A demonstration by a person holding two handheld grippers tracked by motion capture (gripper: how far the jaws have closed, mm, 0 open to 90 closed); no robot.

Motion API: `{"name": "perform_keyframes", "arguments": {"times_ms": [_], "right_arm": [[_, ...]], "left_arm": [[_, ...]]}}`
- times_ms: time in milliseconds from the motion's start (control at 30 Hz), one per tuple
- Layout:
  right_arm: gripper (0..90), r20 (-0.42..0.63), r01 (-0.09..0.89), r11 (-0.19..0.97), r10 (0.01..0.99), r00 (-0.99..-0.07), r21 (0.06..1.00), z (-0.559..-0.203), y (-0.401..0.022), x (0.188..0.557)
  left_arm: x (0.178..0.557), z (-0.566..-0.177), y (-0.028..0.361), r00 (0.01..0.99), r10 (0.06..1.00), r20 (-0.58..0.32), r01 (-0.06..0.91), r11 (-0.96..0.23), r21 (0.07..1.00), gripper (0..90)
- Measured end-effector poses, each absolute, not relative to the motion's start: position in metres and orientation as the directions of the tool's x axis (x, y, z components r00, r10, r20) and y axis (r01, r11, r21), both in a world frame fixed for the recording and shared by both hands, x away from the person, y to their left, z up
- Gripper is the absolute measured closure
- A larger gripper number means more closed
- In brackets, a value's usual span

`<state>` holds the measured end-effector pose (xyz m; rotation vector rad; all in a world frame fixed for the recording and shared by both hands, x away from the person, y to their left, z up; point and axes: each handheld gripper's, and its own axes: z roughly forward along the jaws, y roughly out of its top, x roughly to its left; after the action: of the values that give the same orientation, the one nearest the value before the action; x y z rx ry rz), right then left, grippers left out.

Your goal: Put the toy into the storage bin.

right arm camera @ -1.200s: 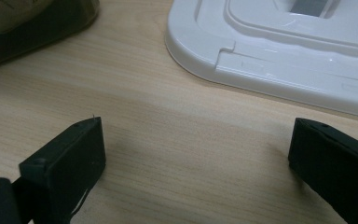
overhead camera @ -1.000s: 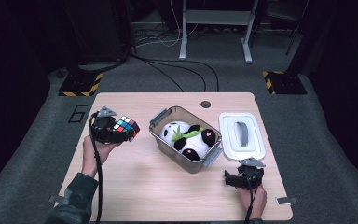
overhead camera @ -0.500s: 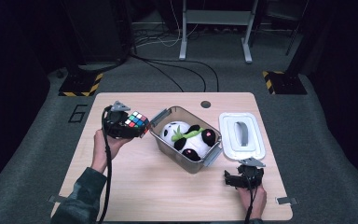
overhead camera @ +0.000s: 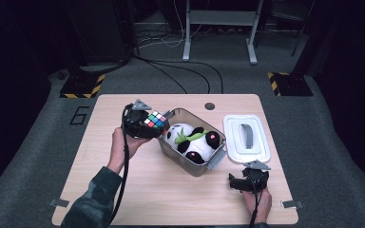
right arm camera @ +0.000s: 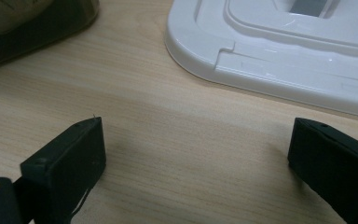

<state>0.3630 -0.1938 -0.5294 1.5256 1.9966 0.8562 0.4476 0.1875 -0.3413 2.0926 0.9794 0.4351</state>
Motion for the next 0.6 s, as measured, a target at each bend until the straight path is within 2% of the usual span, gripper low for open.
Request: {"name": "perform_keyframes", "arguments": {"times_ms": [233,600], "right_arm": [[3.5,-0.004,0.662,0.183,0.965,-0.262,0.727,-0.529,-0.194,0.363],[3.6,-0.002,0.662,0.182,0.965,-0.263,0.727,-0.529,-0.194,0.363]], "left_arm": [[0.455,-0.350,0.148,0.681,0.731,-0.027,0.501,-0.440,0.745,34.2],[0.464,-0.369,0.105,0.716,0.697,-0.047,0.525,-0.492,0.695,34.1]]}}
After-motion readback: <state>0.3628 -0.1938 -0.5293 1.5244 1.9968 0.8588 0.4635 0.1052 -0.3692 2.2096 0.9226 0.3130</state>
